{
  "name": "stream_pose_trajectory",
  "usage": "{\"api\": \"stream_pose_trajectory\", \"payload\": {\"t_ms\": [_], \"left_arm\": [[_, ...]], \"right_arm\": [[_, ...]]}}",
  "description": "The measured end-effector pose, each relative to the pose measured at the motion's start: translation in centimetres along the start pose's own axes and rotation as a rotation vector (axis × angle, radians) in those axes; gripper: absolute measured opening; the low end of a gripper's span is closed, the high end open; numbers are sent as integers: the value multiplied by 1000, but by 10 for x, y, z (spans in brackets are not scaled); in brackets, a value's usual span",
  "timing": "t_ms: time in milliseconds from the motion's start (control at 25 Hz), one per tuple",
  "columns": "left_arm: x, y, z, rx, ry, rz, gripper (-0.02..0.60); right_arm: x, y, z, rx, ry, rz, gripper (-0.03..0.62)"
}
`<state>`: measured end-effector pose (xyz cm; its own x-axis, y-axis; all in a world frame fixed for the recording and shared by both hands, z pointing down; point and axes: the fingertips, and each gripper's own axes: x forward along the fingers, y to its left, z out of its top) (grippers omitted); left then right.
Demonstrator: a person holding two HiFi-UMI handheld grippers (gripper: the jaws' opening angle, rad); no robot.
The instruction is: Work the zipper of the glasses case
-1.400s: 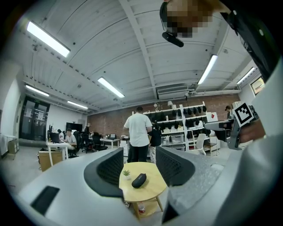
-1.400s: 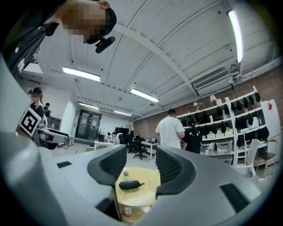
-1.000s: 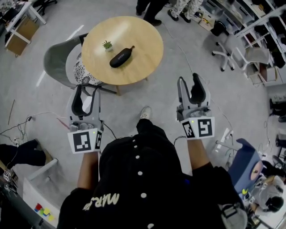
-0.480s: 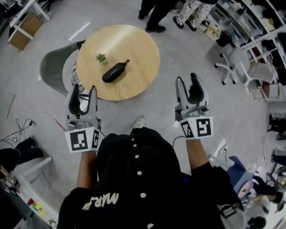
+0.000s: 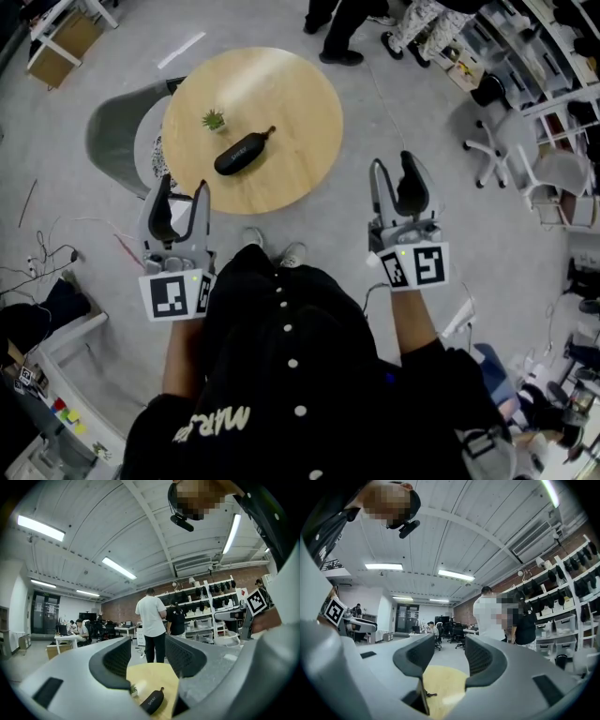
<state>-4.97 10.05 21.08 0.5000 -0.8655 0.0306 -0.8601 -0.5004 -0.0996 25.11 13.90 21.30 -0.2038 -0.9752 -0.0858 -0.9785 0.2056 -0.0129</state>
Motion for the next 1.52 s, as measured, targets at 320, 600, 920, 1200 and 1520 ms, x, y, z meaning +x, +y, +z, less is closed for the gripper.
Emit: {"api": "stream_pose_trajectory", "payload": {"t_ms": [320,600,920,1200,1520], "left_arm": [[29,18,-10,-13,0,-17,215],[70,49,-2,-6,-34,-30,215],[116,95,-11,-18,-39,-74,215],[147,120,-24,41,-22,-191,215],[173,118,-64,71,49,-288,215]], "right_arm": [[35,0,-1,-23,1,17,189],[85,-6,8,-48,-8,3,189],[156,2,-5,-50,16,1,189],[202,11,-25,-40,67,-18,189],[221,15,-74,-22,200,11,189]]}}
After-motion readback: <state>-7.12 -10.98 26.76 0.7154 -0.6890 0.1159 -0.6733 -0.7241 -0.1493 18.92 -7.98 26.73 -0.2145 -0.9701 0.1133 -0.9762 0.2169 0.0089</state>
